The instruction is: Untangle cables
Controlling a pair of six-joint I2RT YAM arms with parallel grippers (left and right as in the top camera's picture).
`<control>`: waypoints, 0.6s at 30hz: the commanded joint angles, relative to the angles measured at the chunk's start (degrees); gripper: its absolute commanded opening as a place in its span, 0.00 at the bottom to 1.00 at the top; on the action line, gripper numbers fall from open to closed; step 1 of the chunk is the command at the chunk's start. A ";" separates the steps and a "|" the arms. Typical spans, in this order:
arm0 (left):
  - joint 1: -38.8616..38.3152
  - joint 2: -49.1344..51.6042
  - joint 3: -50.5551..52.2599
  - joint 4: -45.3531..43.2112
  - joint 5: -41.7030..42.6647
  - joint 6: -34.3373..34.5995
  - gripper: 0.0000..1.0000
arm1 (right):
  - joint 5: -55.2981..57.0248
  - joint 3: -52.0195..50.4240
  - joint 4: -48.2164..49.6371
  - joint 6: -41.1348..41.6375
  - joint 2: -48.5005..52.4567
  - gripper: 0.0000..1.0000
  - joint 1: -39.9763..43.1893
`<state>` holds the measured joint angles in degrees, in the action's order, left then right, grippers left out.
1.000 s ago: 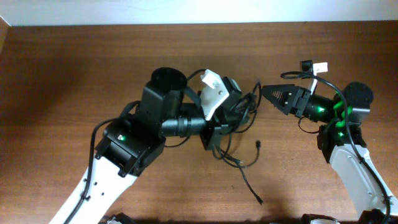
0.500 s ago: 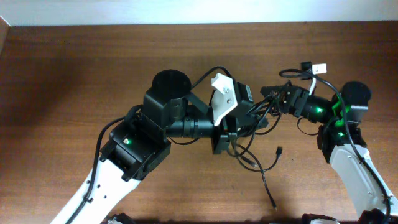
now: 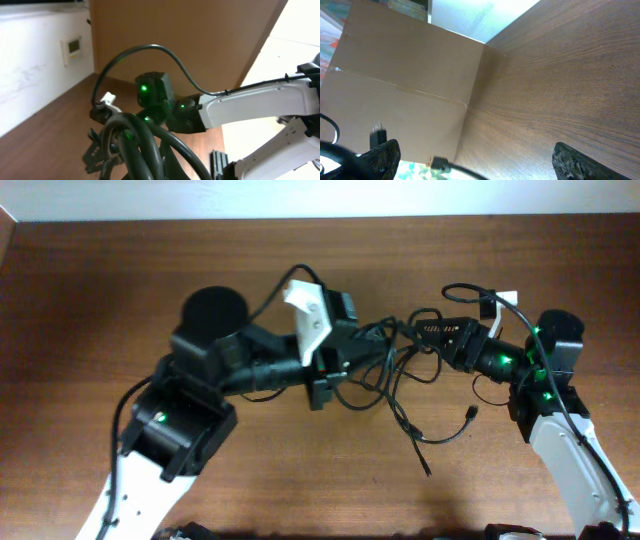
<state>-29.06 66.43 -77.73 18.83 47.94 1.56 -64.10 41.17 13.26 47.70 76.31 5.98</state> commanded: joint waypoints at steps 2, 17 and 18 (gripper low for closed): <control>3.06 -5.88 -1.70 -2.49 2.47 -0.92 0.00 | 6.36 -0.24 -1.14 -1.03 0.94 0.95 0.85; 3.89 -6.03 -1.70 -2.29 2.45 -0.92 0.00 | 9.38 -0.22 -6.58 -0.98 0.94 0.99 0.85; 3.89 -6.03 -1.70 -2.05 2.45 -0.92 0.00 | 9.29 -0.22 -6.38 -0.98 0.94 0.99 0.85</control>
<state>-25.85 64.79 -77.52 18.81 48.03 1.56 -61.95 41.74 7.57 47.37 75.92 5.85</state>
